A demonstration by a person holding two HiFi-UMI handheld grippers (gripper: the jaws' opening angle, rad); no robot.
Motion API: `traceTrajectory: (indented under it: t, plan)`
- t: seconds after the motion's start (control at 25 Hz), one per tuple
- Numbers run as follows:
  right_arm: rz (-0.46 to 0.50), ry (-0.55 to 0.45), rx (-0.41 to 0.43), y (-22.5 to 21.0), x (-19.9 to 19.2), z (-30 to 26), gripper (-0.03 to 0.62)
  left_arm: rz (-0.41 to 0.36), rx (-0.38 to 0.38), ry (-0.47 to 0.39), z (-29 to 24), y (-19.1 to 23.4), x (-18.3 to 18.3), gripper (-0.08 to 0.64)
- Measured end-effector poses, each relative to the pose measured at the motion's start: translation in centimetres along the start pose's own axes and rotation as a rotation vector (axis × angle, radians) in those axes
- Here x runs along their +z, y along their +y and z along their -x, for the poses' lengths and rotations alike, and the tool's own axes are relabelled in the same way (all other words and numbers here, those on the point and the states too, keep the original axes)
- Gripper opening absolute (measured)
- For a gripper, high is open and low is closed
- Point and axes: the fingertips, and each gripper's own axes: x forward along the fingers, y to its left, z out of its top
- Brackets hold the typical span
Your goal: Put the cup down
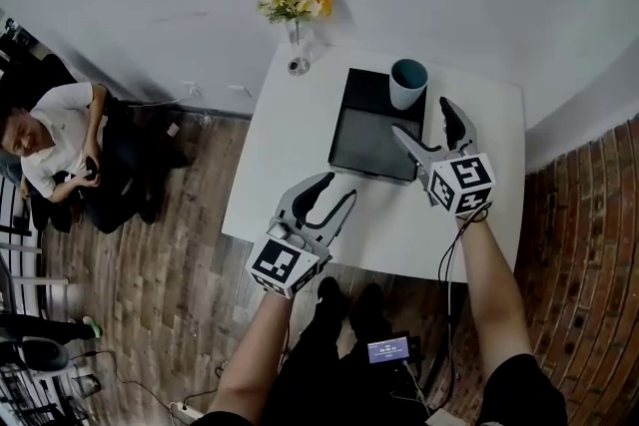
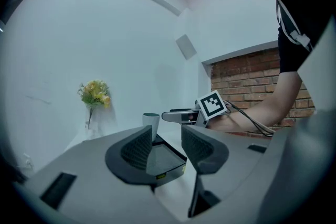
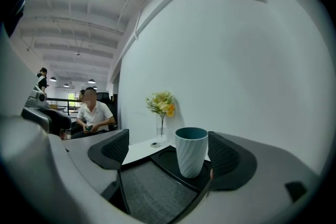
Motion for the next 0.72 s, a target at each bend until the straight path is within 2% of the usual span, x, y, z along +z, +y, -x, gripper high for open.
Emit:
traceTrajectory:
  t: [0.4, 0.72]
  plan:
    - [-0.063, -0.011, 0.101, 5.8, 3.1, 5.3, 0.483, -0.016, -0.063, 0.005, 1.3, -3.4, 2.2, 0.169]
    - [-0.054, -0.035, 0.111, 9.3, 5.3, 10.5, 0.46, -0.018, -0.095, -0.014, 3.0, -5.8, 3.8, 0.169]
